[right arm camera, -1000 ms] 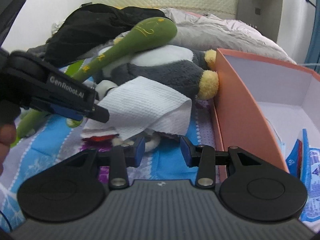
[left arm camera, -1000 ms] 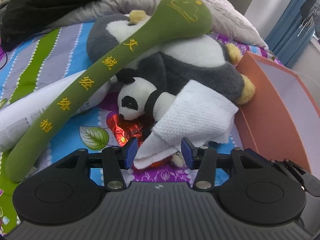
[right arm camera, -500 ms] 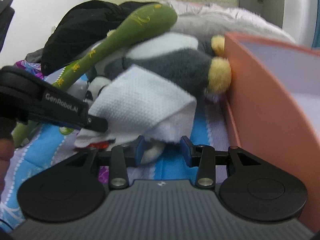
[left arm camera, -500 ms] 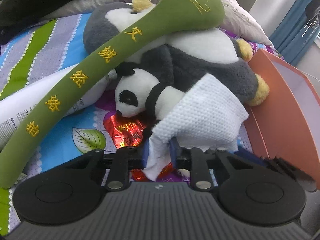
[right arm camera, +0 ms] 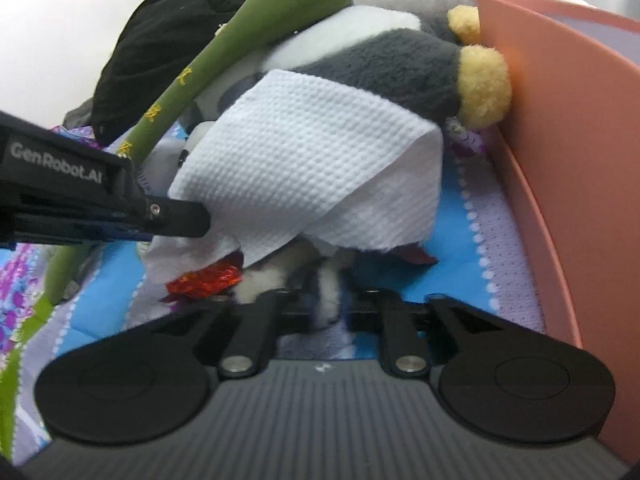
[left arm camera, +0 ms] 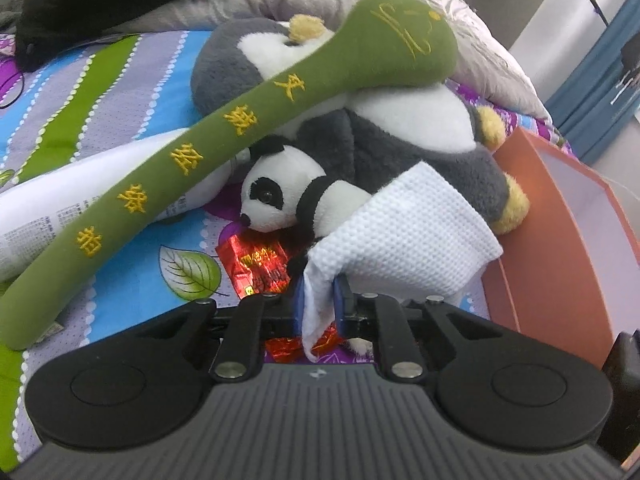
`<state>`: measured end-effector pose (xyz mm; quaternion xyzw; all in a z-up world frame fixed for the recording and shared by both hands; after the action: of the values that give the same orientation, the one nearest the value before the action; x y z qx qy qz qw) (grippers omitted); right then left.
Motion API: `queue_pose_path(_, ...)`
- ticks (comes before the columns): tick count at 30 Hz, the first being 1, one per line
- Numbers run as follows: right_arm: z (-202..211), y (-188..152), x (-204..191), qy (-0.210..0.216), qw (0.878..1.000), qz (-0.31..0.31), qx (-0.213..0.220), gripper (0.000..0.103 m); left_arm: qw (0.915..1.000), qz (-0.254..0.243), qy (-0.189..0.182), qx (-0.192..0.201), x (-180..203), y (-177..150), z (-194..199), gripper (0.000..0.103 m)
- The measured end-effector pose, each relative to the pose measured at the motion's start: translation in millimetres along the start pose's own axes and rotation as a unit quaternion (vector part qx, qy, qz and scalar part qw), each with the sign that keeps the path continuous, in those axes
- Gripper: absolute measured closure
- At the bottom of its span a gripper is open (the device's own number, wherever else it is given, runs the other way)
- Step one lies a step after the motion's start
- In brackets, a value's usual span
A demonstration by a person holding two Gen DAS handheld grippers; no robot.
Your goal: Organize soft objects
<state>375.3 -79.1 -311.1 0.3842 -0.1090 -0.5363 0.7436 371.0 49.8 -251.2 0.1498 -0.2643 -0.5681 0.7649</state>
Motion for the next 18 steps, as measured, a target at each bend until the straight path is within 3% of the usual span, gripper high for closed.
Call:
queue_pose_path(2,5.7,0.3,-3.0,0.002,1.0,0.005,0.003,0.092,1.0,0.004,0.001,0.006,-1.6,1.3,7.9,0.089)
queue_pose_path(3,9.8,0.7,-3.9,0.001,1.0,0.005,0.005,0.092,0.9999,0.007,0.0,0.008,-2.3,1.5,11.9,0.1)
queue_pose_path(9,39.5,-2.2,-7.0,-0.009,1.0,0.014,0.016,0.092,0.9998,0.012,-0.009,0.013,0.5,-9.1,35.5,0.101)
queue_pose_path(18,88.9,-22.9,-14.3,-0.013,1.0,0.004,0.018,0.092,0.9986,0.038,-0.036,-0.009,1.0,-56.2,59.0,0.101)
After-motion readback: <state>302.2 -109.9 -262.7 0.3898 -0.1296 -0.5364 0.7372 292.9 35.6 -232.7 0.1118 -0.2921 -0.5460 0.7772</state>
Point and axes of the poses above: each gripper's, at about its wrist camera, not at the fingertips, and z roughly against the way its jaws point, x to its right, y to its top, the point moved 8 cm from there along -z, roughly the way its jaws point, and after that the axes turned 5 degrees about y, right-handed, at the moved point
